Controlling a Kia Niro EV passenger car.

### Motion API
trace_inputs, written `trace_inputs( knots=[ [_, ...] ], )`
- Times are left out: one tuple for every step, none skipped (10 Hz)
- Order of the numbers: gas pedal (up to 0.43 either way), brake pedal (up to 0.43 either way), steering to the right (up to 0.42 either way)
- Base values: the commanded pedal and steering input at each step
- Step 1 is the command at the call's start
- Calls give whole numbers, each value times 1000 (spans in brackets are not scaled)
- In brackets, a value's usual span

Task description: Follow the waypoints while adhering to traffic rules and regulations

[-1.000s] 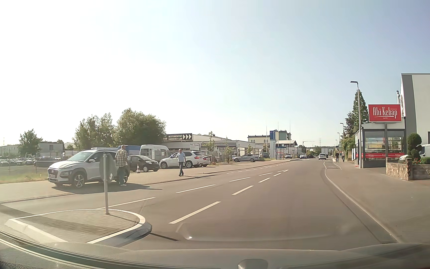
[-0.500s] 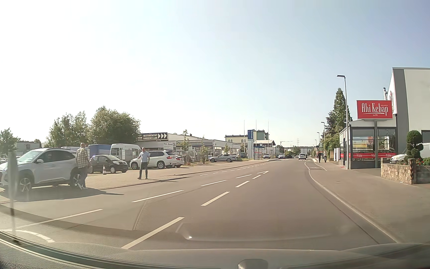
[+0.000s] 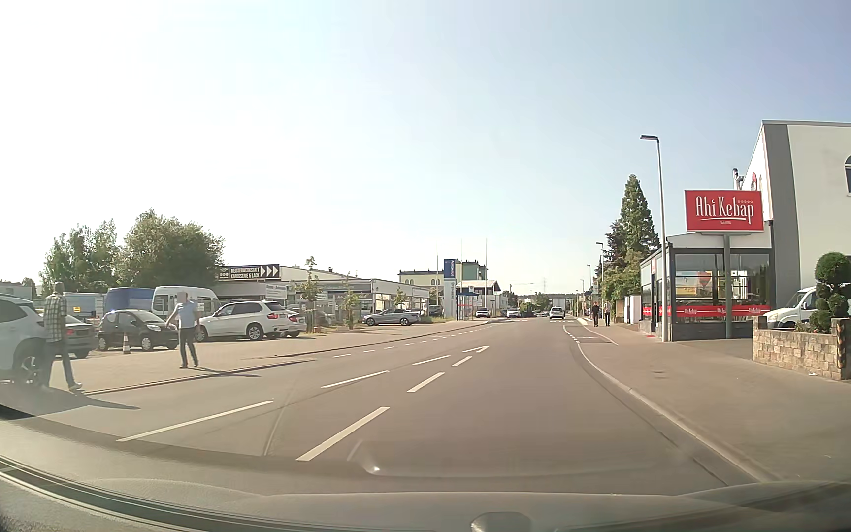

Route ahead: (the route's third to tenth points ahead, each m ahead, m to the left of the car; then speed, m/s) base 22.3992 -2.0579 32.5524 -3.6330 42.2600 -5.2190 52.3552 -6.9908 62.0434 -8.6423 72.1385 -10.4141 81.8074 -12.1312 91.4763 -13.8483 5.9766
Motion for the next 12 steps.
trace_inputs(
  knots=[
    [248,24,93],
    [240,24,90],
    [240,24,86],
    [240,24,77],
    [240,24,67],
    [228,24,58],
    [228,24,50],
    [228,24,41],
    [228,24,33],
    [220,24,28],
    [209,24,26],
    [209,24,23]
  ],
)
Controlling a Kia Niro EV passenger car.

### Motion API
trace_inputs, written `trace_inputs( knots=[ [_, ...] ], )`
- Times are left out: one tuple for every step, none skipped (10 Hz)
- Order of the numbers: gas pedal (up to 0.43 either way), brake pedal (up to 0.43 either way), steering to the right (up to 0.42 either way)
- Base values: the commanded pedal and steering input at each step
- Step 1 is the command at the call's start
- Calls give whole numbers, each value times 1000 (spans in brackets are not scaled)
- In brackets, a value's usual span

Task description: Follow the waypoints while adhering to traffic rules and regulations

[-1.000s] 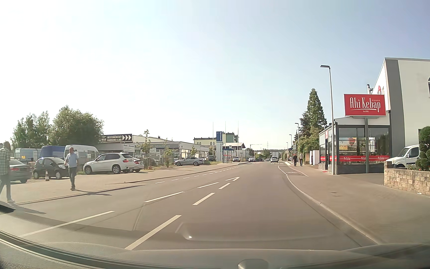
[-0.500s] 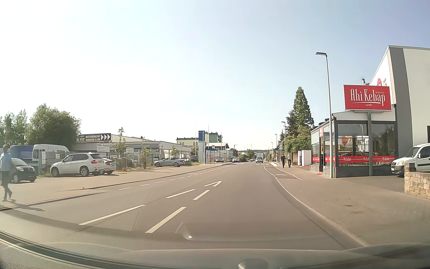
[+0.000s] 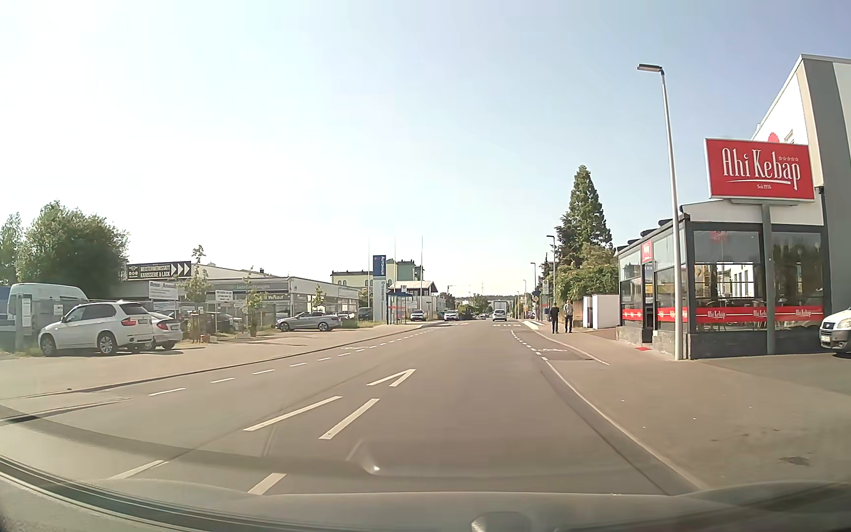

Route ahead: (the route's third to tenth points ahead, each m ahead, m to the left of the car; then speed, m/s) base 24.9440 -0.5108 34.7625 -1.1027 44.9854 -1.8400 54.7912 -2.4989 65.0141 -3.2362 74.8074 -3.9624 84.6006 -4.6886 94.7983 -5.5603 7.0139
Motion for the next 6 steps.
trace_inputs(
  knots=[
    [209,24,21],
    [197,24,19],
    [197,24,18],
    [197,24,18],
    [197,24,18],
    [189,24,18]
  ],
)
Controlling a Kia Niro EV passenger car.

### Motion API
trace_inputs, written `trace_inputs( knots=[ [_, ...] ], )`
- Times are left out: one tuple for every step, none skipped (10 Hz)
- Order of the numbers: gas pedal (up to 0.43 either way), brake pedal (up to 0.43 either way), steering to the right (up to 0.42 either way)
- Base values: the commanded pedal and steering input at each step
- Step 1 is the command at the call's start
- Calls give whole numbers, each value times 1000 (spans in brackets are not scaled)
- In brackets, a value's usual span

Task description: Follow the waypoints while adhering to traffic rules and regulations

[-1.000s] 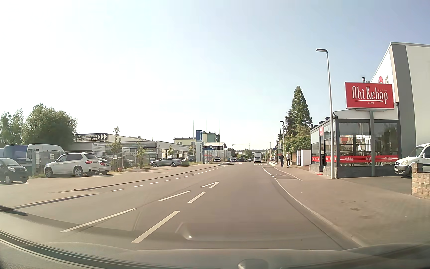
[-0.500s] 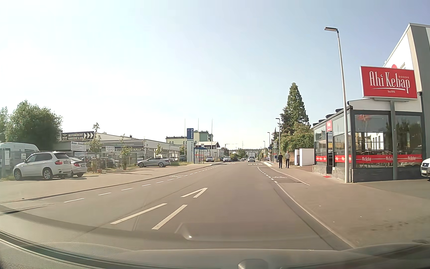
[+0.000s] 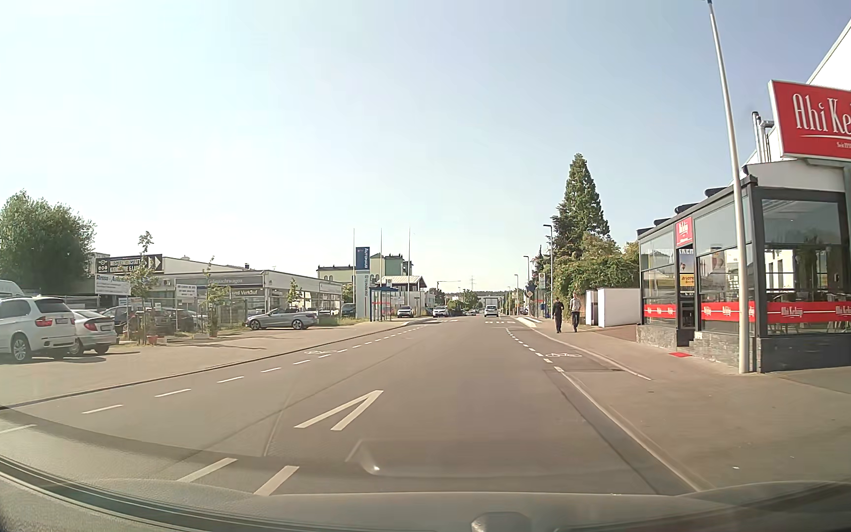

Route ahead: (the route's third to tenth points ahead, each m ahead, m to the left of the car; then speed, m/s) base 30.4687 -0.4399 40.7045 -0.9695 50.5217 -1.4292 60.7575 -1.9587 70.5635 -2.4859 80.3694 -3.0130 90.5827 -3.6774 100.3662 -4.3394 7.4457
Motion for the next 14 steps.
trace_inputs(
  knots=[
    [177,24,18],
    [177,24,18],
    [177,24,18],
    [177,24,18],
    [169,24,17],
    [169,24,18],
    [169,18,18],
    [169,18,18],
    [169,24,20],
    [177,18,20],
    [189,24,19],
    [189,24,19],
    [189,24,19],
    [197,24,18]
  ],
)
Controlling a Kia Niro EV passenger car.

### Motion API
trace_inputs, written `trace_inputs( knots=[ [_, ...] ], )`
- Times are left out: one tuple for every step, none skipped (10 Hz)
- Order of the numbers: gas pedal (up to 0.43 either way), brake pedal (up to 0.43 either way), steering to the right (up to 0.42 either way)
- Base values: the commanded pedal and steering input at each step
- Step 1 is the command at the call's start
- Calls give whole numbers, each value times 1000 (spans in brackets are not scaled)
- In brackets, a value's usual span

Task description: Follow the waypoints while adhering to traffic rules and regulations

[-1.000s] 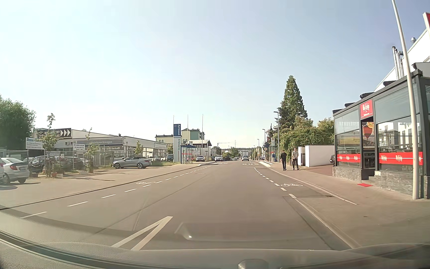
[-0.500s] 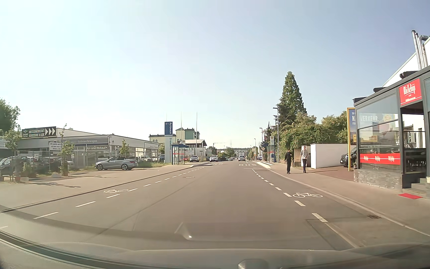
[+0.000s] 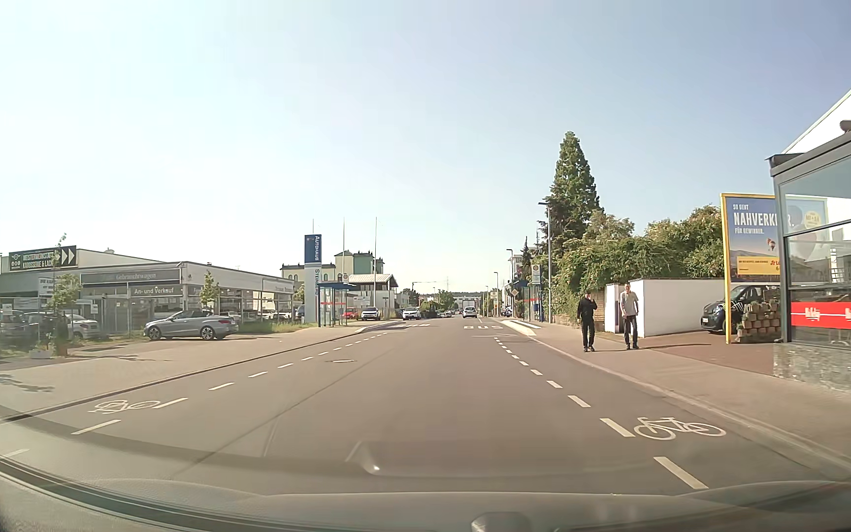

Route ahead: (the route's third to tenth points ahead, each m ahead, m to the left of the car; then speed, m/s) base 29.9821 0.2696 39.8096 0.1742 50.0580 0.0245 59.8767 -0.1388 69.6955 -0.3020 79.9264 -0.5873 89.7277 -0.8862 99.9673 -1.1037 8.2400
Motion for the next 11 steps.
trace_inputs(
  knots=[
    [197,24,15],
    [197,24,10],
    [197,24,5],
    [197,24,4],
    [197,24,5],
    [197,24,4],
    [197,24,4],
    [197,18,4],
    [197,24,4],
    [197,24,4],
    [197,24,4]
  ],
)
